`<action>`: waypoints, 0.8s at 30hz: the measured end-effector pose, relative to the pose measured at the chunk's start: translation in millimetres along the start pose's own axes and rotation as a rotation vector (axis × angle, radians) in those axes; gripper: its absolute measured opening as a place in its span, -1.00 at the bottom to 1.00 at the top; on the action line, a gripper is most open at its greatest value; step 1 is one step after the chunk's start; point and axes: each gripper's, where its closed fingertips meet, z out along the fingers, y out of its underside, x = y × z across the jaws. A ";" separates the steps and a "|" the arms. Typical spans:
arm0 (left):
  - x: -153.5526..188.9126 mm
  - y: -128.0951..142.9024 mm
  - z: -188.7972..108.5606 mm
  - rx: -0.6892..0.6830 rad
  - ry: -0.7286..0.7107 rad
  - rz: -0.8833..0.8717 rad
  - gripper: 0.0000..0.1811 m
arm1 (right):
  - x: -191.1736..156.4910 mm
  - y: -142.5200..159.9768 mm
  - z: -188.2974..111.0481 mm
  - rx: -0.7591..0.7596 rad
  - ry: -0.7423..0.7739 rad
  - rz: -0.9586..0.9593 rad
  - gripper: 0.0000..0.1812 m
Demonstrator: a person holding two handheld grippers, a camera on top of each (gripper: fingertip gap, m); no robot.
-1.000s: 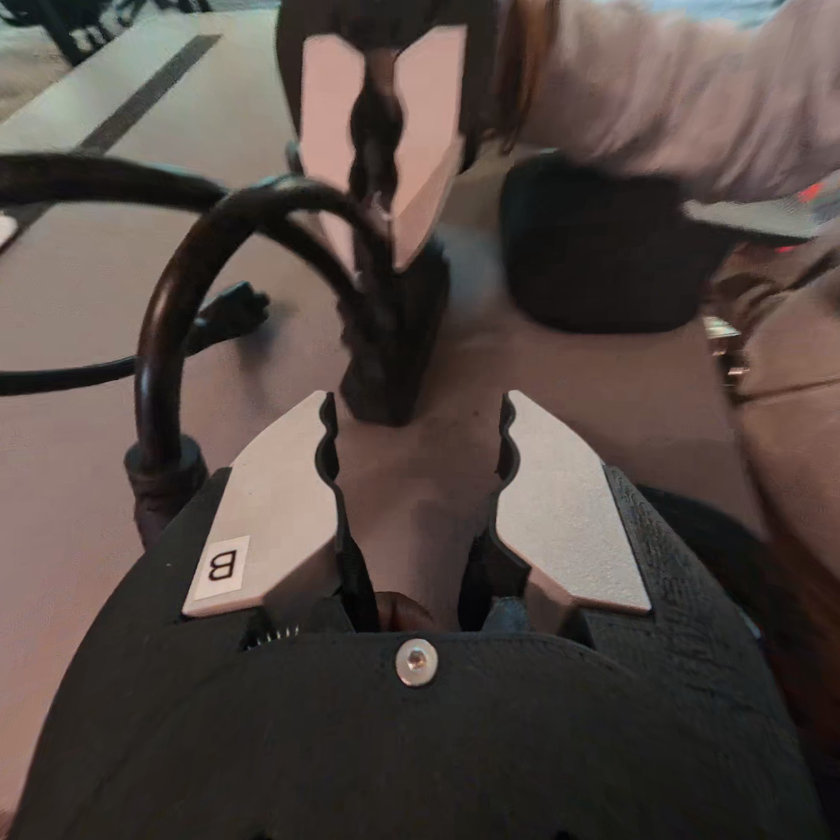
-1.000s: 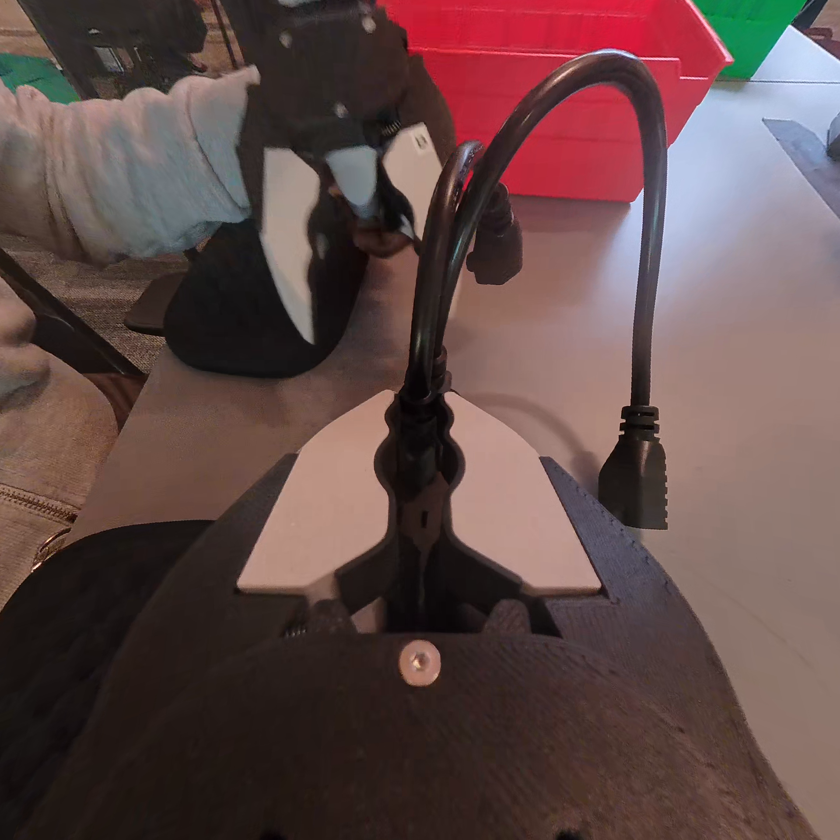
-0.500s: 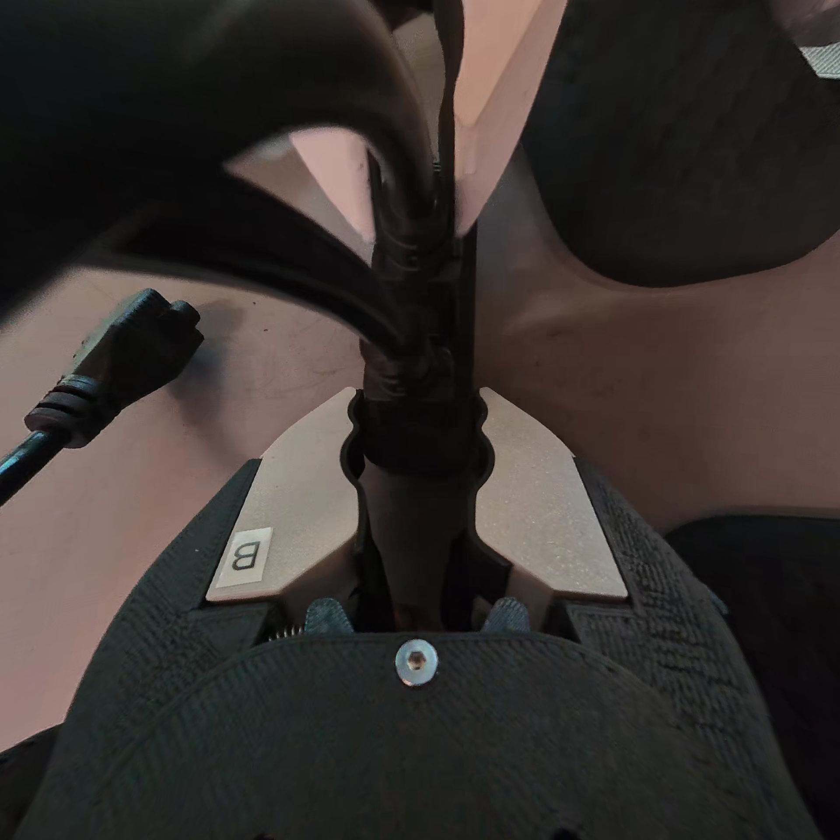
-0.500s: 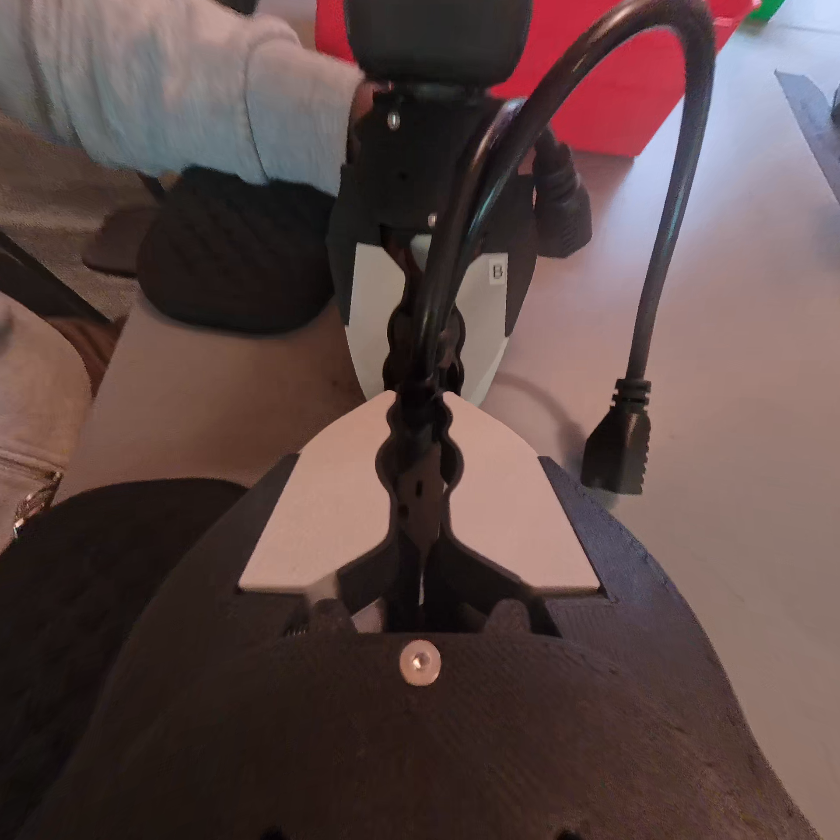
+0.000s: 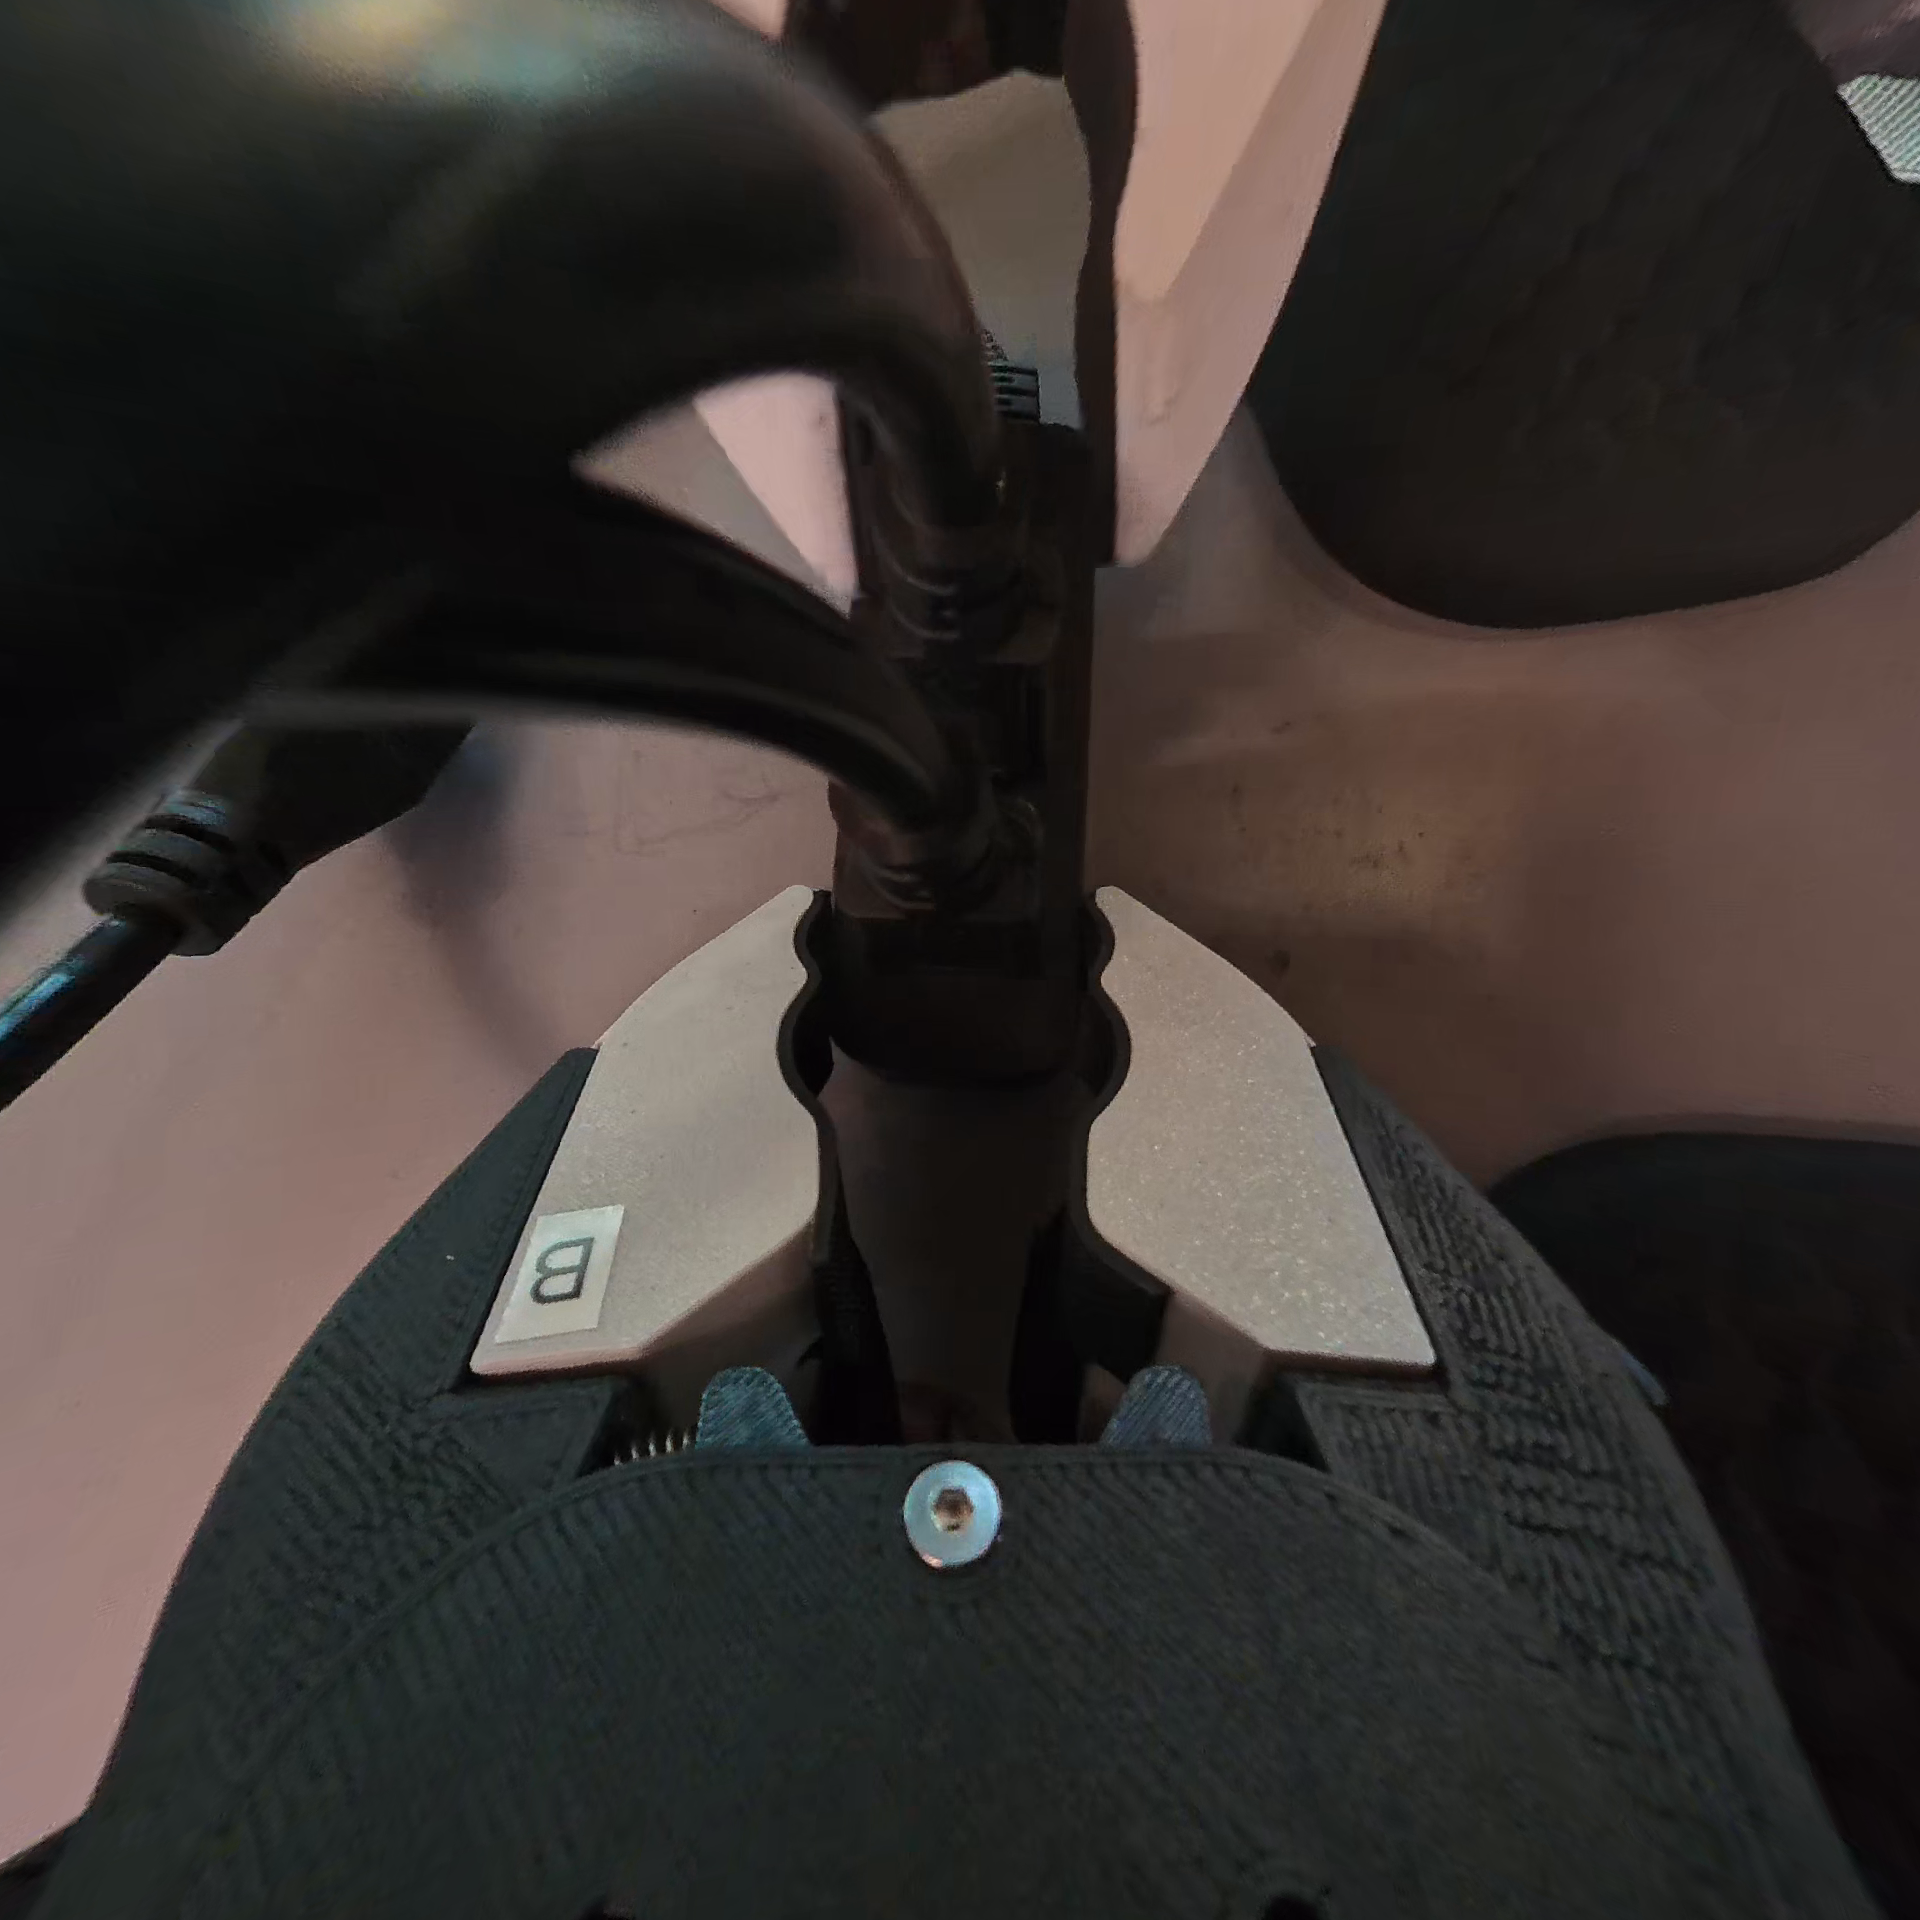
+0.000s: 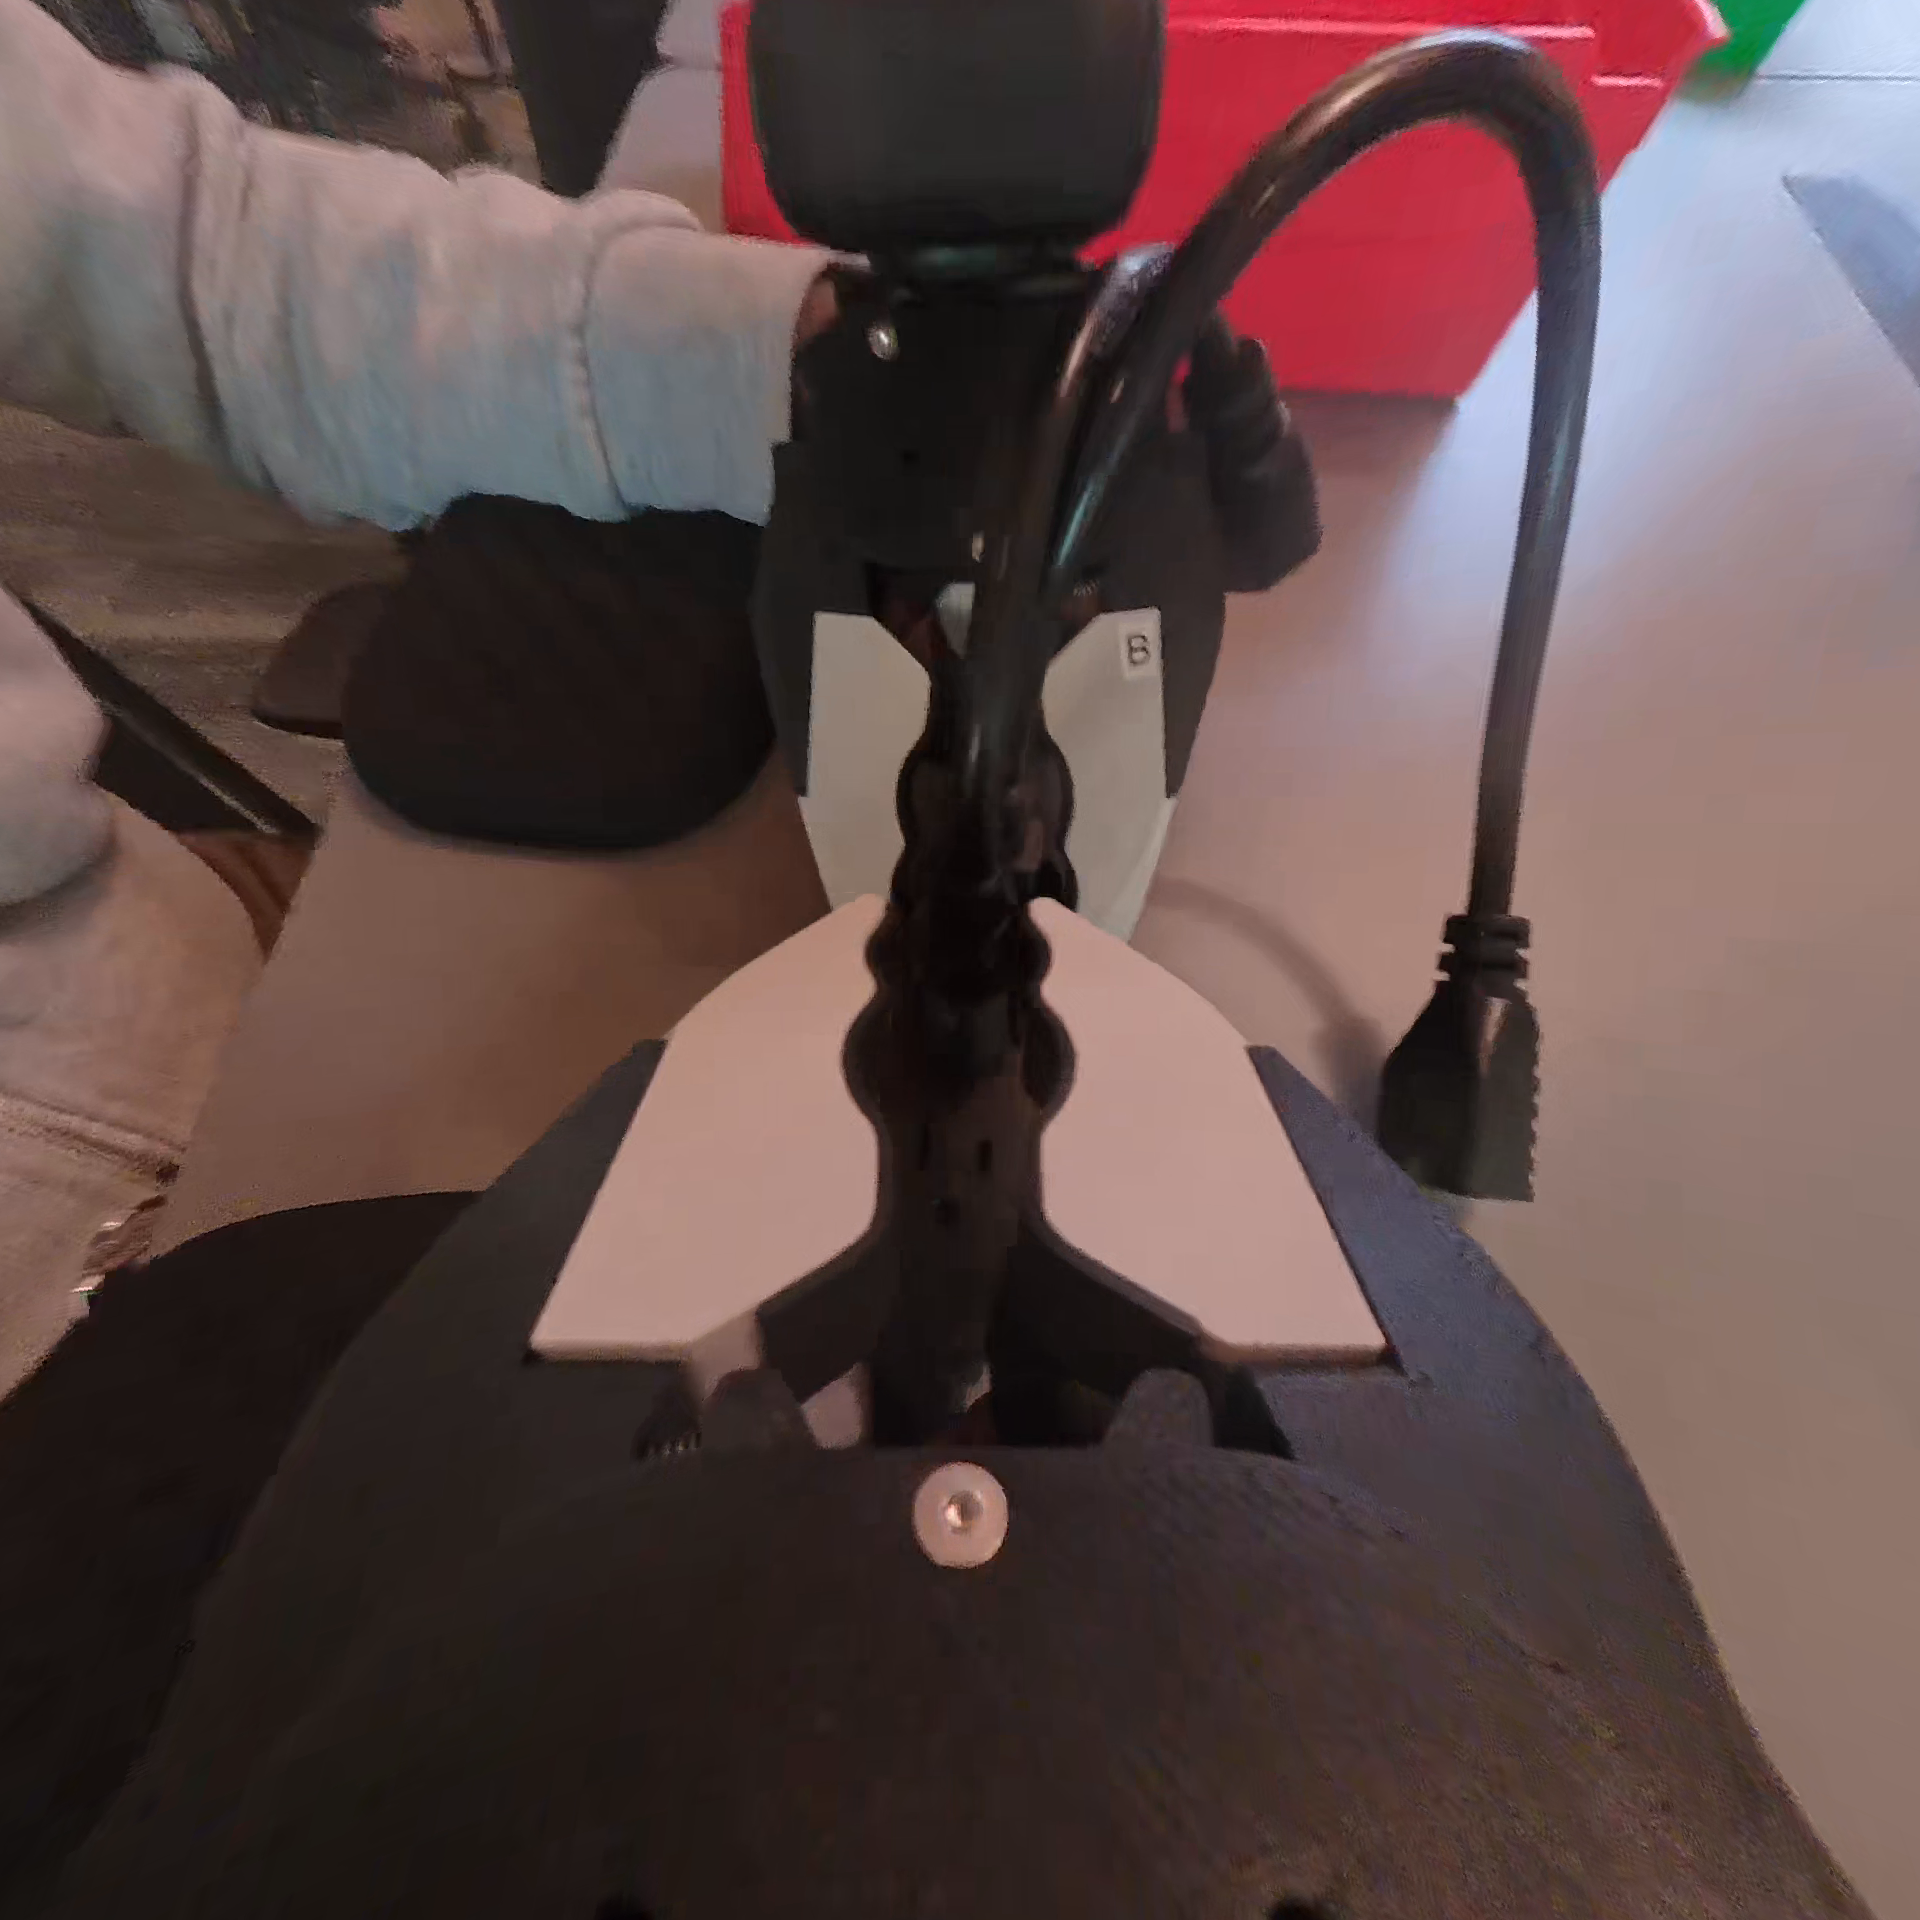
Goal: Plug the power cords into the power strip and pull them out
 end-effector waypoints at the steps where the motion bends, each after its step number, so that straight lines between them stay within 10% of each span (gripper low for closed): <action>1: 0.0 0.1 0.0 0.000 -0.003 0.002 -0.50 | 2.5 1.3 0.4 -0.021 0.034 -0.025 -0.82; 24: 0.7 -0.4 0.0 -0.001 -0.006 -0.006 -0.50 | 1.2 5.9 -2.2 -0.190 0.107 0.083 -0.81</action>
